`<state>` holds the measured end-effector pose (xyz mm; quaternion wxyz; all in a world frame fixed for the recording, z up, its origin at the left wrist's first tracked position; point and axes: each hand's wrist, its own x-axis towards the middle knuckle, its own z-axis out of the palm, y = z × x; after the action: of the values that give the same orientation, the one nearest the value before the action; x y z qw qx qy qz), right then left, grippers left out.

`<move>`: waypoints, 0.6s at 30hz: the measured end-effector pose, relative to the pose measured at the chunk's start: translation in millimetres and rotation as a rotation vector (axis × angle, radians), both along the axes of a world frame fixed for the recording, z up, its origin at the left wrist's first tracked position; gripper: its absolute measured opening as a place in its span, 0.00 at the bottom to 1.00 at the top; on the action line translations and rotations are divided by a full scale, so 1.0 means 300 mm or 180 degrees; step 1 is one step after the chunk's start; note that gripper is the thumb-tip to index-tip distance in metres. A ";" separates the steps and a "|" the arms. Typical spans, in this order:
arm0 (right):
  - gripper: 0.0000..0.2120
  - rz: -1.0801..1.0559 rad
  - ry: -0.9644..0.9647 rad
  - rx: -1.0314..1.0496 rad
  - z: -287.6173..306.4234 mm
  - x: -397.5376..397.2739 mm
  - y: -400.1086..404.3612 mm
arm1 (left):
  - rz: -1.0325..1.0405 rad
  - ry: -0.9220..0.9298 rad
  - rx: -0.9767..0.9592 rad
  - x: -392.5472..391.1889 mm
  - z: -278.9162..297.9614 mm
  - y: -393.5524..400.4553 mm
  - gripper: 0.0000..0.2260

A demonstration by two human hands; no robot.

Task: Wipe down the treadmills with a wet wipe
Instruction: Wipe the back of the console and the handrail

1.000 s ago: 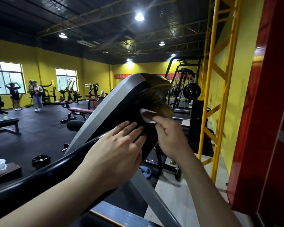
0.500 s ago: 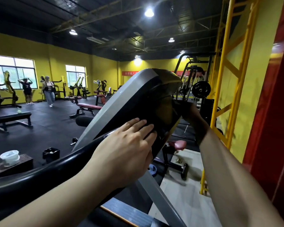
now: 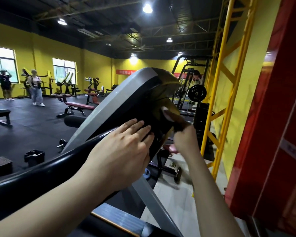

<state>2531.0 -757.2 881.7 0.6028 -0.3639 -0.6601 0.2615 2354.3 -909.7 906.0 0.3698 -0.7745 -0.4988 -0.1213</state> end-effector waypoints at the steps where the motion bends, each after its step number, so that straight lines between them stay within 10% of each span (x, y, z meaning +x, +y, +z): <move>1: 0.14 0.0233 0.0246 -0.0225 0.027 0.007 0.073 | -0.0005 -0.0001 -0.0016 -0.001 -0.002 0.000 0.25; 10: 0.16 -0.0469 0.0428 -0.0795 0.092 0.021 0.408 | -0.0043 -0.0097 -0.0062 0.002 0.000 0.004 0.26; 18: 0.19 -0.0217 0.1244 0.0273 -0.167 -0.158 -0.179 | -0.0073 -0.0038 0.0000 0.001 -0.005 0.004 0.26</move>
<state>2483.5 -811.0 831.5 0.7429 -0.3024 -0.5285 0.2781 2354.6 -908.4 904.6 0.3654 -0.7794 -0.4920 -0.1301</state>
